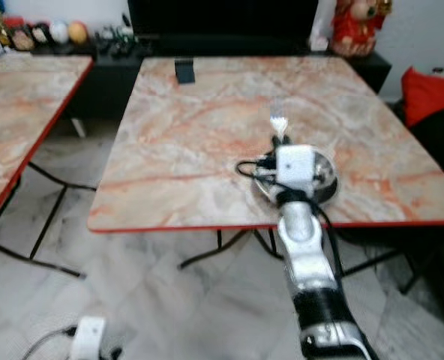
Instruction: Setting the table
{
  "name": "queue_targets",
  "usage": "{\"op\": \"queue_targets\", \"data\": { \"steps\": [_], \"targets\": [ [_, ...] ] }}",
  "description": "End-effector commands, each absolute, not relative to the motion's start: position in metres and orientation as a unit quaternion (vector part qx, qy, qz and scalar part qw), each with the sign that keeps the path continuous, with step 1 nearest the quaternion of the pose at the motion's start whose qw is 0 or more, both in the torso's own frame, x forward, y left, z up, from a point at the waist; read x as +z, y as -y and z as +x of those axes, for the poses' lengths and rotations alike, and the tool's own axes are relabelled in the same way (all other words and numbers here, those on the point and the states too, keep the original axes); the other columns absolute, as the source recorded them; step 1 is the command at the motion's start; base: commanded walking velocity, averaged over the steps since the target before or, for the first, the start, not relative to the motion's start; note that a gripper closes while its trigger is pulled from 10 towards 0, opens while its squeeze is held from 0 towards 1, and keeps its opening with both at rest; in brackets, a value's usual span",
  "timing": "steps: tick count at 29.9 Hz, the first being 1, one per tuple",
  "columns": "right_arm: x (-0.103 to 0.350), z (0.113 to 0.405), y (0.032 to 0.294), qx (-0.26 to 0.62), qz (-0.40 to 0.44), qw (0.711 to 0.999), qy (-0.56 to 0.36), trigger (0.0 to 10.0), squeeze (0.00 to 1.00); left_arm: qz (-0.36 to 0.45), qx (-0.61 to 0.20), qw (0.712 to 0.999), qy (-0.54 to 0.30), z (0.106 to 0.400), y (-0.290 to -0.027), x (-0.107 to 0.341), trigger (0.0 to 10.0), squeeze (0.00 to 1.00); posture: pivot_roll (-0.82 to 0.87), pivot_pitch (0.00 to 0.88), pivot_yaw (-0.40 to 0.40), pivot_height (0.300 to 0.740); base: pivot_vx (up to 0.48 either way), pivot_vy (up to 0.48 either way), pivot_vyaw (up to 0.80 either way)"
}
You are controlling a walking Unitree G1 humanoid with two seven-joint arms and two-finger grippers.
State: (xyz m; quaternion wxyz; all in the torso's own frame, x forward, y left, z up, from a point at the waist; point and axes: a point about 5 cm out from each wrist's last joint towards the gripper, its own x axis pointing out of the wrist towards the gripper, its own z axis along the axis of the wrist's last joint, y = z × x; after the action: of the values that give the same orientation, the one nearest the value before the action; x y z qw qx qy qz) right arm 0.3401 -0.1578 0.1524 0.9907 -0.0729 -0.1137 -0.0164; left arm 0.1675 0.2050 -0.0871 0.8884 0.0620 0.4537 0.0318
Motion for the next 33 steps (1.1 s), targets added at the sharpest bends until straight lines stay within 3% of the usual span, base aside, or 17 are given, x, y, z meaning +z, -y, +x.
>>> {"op": "queue_targets", "data": {
  "steps": [1, 9, 33],
  "targets": [
    [0.159, 0.342, 0.150, -0.008, -0.067, 0.990, 0.127, 10.0, 0.00, 0.072, 0.031, 0.885, -0.459, 0.164, -0.211, -0.088, 10.0, 0.00, -0.05, 0.000, -0.035, 0.740, 0.000, -0.337, 0.00],
    [0.160, 0.343, 0.152, -0.010, -0.068, 0.990, 0.127, 10.0, 0.00, 0.072, 0.031, 0.885, -0.459, 0.165, -0.210, -0.088, 10.0, 0.00, -0.04, 0.000, -0.035, 0.740, 0.000, -0.333, 0.00],
    [0.162, 0.346, 0.163, -0.032, -0.064, 0.990, 0.125, 10.0, 0.00, 0.066, 0.034, 0.880, -0.470, 0.161, -0.214, -0.089, 10.0, 0.00, -0.05, 0.030, -0.011, 0.740, 0.000, 0.000, 0.00]
  ]
}}
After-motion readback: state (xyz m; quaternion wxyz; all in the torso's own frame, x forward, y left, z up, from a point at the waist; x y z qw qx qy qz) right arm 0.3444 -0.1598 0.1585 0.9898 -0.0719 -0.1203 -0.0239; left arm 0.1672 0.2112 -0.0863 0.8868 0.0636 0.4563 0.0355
